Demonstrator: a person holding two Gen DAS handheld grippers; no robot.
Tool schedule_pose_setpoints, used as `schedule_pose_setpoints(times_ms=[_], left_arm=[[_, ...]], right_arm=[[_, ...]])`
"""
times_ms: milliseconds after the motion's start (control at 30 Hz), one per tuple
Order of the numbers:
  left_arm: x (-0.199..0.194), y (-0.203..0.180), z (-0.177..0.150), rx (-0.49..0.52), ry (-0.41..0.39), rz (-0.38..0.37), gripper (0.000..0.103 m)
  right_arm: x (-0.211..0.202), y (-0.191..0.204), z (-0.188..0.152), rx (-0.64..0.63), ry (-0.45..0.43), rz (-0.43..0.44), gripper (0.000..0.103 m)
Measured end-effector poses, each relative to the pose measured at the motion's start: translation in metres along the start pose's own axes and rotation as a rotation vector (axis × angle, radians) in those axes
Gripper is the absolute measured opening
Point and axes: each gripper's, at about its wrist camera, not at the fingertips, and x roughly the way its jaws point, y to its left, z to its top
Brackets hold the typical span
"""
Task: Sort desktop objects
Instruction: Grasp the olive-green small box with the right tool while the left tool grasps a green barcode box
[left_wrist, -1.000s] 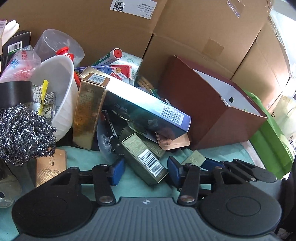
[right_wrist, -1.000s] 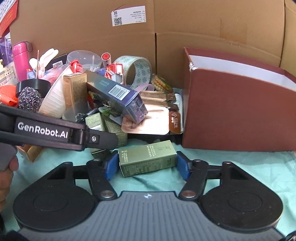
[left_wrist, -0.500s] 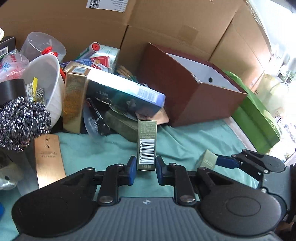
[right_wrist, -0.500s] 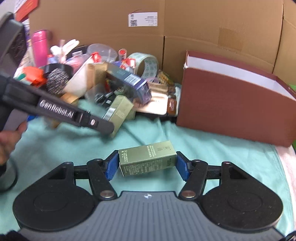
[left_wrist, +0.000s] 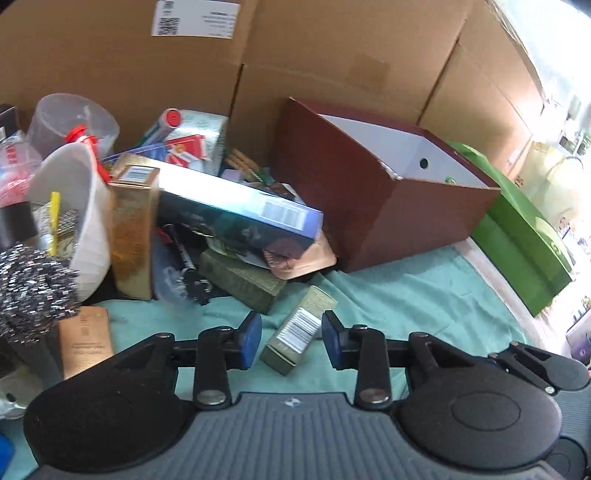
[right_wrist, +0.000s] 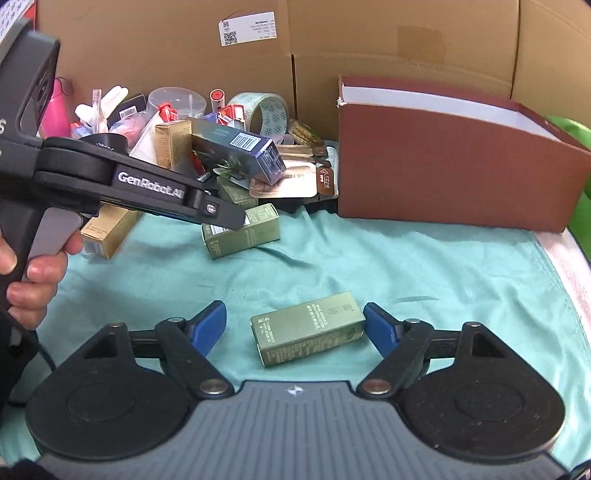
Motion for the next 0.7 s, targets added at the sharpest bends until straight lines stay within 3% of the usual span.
schedule_pose_setpoints(times_ms=[33, 133, 167, 333, 700], left_arm=[[0.002, -0.003, 0.0, 0.014, 0.006, 0.0, 0.039], [0.007, -0.008, -0.004, 0.051, 0.037, -0.008, 0.034], [0.008, -0.008, -0.006, 0.056, 0.051, -0.023, 0.026], [0.004, -0.019, -0.014, 0.088, 0.084, -0.091, 0.025], [0.013, -0.029, -0.013, 0.107, 0.098, -0.084, 0.026]], right_arm=[[0.0, 0.001, -0.001, -0.023, -0.011, 0.0, 0.063], [-0.004, -0.004, -0.003, -0.049, -0.011, 0.037, 0.063], [-0.006, -0.008, -0.004, -0.05, -0.011, 0.037, 0.063], [-0.014, -0.026, -0.009, 0.022, 0.025, 0.001, 0.075], [-0.016, -0.019, -0.007, 0.173, 0.013, 0.027, 0.073]])
